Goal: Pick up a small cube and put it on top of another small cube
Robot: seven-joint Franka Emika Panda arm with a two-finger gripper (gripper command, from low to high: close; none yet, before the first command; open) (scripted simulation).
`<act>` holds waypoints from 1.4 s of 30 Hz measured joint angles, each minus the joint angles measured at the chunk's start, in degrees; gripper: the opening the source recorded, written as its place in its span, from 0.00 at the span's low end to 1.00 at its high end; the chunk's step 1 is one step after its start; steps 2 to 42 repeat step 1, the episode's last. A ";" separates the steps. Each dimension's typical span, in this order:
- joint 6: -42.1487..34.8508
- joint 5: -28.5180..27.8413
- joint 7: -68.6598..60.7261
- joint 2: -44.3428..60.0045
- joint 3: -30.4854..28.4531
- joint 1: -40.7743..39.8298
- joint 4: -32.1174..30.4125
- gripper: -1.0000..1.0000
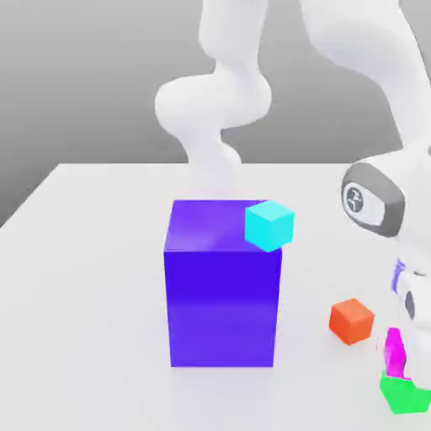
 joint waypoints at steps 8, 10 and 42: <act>0.00 0.00 0.00 0.00 0.00 0.00 0.00 1.00; 0.00 0.00 0.00 0.00 0.00 0.00 0.00 1.00; 0.00 0.00 0.00 0.00 0.00 0.00 0.00 1.00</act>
